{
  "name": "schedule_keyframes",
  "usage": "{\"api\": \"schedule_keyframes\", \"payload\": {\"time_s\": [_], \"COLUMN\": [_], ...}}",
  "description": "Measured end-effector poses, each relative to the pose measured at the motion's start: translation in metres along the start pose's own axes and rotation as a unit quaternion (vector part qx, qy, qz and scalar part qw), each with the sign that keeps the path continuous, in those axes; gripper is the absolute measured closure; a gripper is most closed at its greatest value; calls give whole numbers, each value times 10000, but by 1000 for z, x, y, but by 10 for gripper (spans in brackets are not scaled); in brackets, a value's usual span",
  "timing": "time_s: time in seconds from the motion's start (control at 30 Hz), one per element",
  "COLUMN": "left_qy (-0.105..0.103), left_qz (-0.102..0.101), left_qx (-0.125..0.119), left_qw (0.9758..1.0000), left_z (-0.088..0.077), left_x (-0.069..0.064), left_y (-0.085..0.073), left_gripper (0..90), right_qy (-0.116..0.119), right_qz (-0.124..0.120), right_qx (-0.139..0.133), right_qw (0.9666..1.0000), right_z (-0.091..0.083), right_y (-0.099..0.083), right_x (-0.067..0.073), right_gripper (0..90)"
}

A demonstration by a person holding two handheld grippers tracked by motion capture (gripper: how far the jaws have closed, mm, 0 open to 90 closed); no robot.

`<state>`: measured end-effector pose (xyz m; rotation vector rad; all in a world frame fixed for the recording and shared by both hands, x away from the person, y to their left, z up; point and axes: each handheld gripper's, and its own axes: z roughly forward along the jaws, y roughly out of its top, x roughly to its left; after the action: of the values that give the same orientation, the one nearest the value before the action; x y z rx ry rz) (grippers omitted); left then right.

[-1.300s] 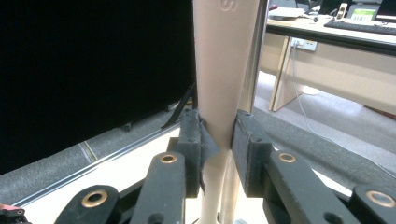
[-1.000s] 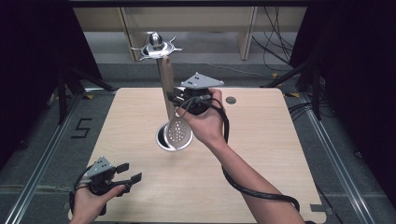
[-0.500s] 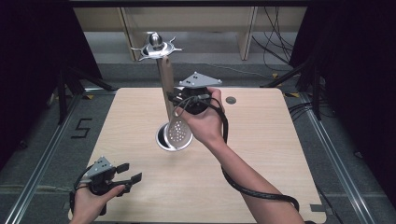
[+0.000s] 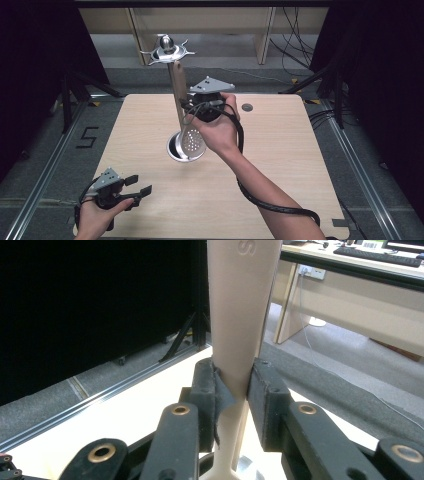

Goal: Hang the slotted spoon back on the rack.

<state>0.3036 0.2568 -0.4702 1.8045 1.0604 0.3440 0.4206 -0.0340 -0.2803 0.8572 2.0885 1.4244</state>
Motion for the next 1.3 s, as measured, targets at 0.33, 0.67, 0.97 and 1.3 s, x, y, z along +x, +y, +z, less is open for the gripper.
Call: {"api": "schedule_keyframes", "payload": {"time_s": [0.33, 0.67, 0.97, 1.3], "left_qy": [-28, 5, 11, 34], "left_qz": [-32, -47, 1, -6], "left_qx": [-35, -2, 14, 25], "left_qw": [10000, 10000, 10000, 10000], "left_z": [0, 0, 0, 0], "left_x": [0, -1, 0, -1], "left_y": [0, 0, 0, 0], "left_gripper": [285, 285, 285, 285], "right_qy": [74, 237, 303, 366], "right_qz": [-100, -113, -101, -103], "right_qx": [-96, -266, -256, 61], "right_qw": [9999, 9993, 9992, 9993], "right_z": [4, 0, -17, -41], "right_y": [-1, -12, -22, -56], "right_x": [-3, -7, -12, -32], "right_gripper": [731, 539, 463, 445]}}
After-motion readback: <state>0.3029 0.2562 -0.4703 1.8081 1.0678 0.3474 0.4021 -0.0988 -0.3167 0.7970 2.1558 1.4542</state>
